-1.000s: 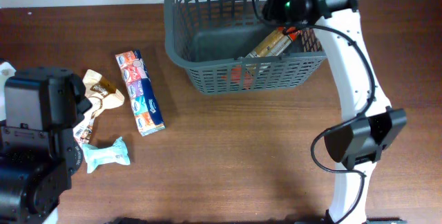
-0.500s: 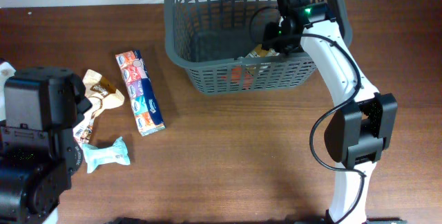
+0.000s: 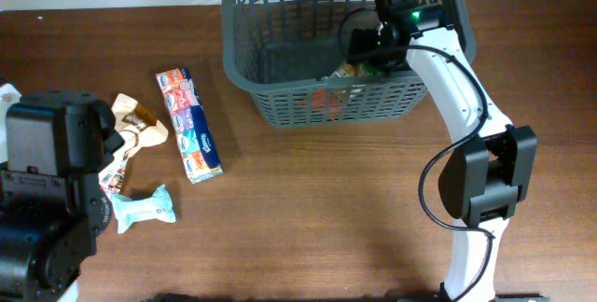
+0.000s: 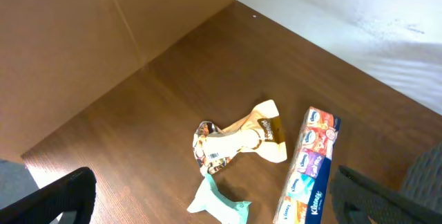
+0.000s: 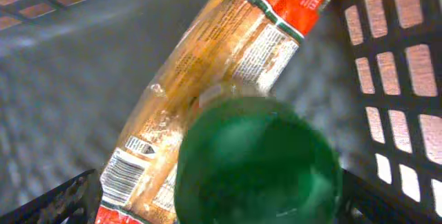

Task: Pack container
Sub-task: 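Lift the jar over the basket and drop it inside, then withdraw the right gripper from the basket toward the right side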

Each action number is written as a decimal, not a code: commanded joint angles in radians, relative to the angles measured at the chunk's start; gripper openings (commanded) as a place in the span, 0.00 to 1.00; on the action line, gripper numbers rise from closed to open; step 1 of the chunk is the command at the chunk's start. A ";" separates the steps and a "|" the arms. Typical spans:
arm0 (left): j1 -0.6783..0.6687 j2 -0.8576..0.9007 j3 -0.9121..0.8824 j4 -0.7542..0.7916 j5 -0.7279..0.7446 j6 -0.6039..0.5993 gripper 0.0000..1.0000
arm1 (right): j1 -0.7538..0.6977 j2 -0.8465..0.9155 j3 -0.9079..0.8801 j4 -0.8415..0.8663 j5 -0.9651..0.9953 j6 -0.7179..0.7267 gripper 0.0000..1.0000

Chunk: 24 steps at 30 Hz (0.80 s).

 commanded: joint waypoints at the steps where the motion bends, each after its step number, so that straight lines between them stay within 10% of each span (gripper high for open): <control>1: 0.005 0.000 0.003 -0.002 0.008 -0.003 1.00 | -0.011 0.014 0.002 -0.005 0.013 0.001 0.99; 8: 0.005 0.000 0.003 -0.002 0.008 -0.003 1.00 | -0.037 0.003 0.134 -0.046 -0.072 -0.049 0.99; 24: 0.005 0.000 0.003 -0.002 0.008 -0.003 1.00 | -0.246 -0.013 1.070 -0.378 -0.154 -0.031 0.99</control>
